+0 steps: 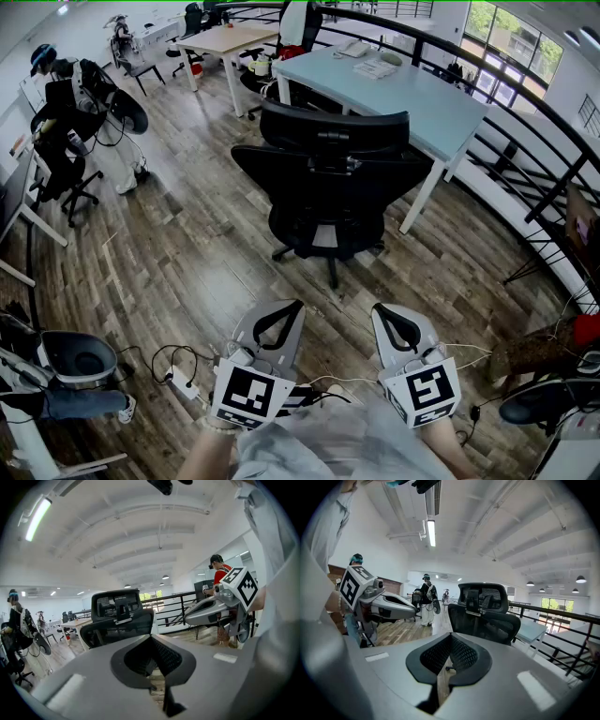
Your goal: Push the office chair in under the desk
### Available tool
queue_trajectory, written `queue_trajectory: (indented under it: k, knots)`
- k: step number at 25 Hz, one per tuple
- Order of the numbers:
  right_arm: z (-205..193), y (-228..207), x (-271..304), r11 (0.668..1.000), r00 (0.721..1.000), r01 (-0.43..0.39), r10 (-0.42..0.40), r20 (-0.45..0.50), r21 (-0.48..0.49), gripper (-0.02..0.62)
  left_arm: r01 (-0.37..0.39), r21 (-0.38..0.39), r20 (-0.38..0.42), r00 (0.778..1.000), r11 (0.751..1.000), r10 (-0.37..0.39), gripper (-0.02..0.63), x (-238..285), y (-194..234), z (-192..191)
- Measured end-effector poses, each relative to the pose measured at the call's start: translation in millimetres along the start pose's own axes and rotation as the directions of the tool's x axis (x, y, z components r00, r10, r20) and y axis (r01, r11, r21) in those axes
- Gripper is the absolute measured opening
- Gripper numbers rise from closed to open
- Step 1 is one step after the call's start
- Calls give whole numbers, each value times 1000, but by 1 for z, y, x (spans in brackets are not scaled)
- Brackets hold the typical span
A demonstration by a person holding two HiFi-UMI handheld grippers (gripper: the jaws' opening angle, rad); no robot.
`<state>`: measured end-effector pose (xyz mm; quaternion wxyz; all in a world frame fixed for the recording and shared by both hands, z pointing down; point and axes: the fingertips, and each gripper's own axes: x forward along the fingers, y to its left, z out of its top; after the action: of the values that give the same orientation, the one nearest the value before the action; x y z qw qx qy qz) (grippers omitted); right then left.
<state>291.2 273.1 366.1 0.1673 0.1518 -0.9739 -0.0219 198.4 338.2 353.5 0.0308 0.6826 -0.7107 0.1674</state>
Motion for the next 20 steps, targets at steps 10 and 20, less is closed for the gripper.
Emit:
queue_trajectory:
  k: [10,20]
  knots:
    - [-4,2,1,1000,1000,17,-17,3,19,8,7,-5,-8,1000,1000,-7,3,-2,-1,-6]
    - [10,26,-4,993,999,-37,33,36,111,8,28,17,12,1000,999,-28,3,-17,7,-10]
